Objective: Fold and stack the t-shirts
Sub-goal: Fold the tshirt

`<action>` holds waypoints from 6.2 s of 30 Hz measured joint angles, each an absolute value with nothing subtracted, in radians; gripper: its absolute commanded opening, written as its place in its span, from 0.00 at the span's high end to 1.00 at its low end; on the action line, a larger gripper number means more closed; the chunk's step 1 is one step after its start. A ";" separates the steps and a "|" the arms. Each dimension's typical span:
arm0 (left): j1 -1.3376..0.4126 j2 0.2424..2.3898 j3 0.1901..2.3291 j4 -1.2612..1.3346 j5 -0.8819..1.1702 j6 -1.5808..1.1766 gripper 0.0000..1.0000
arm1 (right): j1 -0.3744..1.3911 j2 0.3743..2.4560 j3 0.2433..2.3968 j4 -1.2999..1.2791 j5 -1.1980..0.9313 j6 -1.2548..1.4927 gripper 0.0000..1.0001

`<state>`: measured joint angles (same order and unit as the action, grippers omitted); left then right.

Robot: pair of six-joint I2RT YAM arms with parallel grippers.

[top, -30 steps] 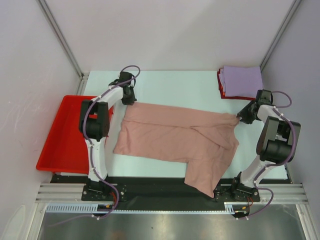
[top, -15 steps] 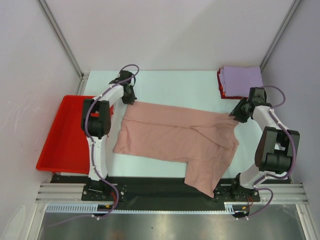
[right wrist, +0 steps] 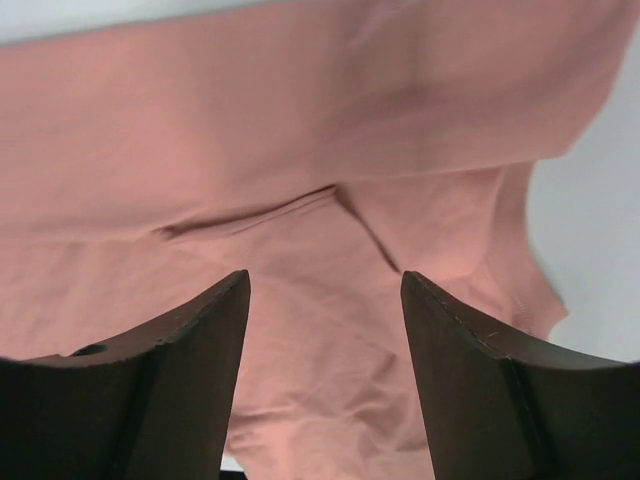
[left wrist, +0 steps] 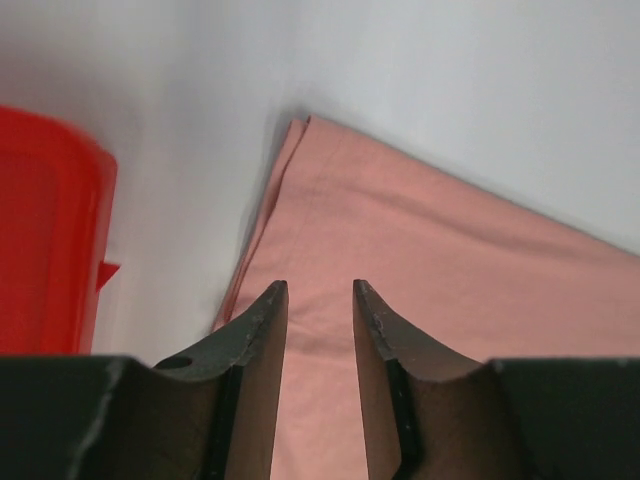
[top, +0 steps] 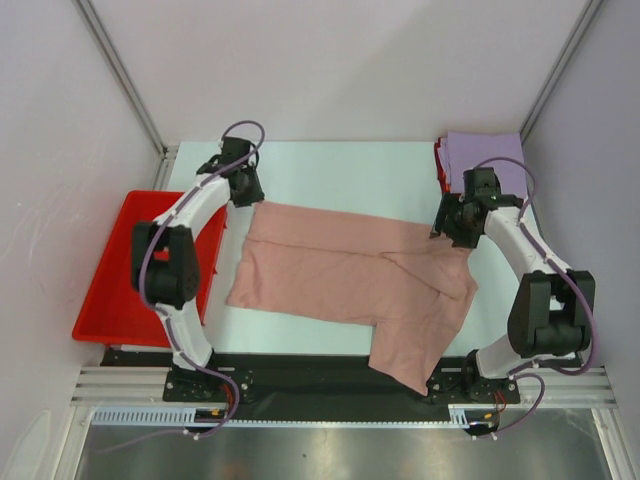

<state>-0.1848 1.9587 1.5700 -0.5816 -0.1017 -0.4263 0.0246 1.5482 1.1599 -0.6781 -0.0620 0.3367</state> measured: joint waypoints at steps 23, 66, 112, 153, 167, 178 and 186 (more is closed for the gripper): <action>-0.366 1.243 1.126 -0.686 -0.102 -0.426 0.62 | 0.120 1.733 1.146 -0.680 -0.076 0.249 0.53; -0.366 1.244 1.119 -0.694 -0.101 -0.417 0.63 | 0.256 1.679 1.210 -0.765 -0.036 0.355 0.85; -0.310 1.993 1.646 -0.699 -0.123 -0.381 0.80 | -0.186 1.816 1.471 -0.768 -0.023 0.469 0.50; -0.193 2.345 1.950 -0.668 -0.183 -0.313 0.60 | -0.271 1.940 1.453 -0.736 -0.185 0.387 0.48; -0.193 2.351 1.947 -0.662 -0.176 -0.309 0.92 | -0.299 1.945 1.453 -0.732 -0.169 0.387 0.46; -0.189 2.354 1.953 -0.663 -0.170 -0.305 1.00 | -0.310 1.977 1.450 -0.713 -0.196 0.390 0.52; -0.186 2.354 1.953 -0.662 -0.166 -0.306 1.00 | -0.310 2.025 1.470 -0.678 -0.200 0.398 0.94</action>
<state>-0.1864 2.3539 1.9526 -0.6617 -0.1661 -0.3058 -0.3099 2.0247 1.4704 -0.6785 -0.1997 0.3985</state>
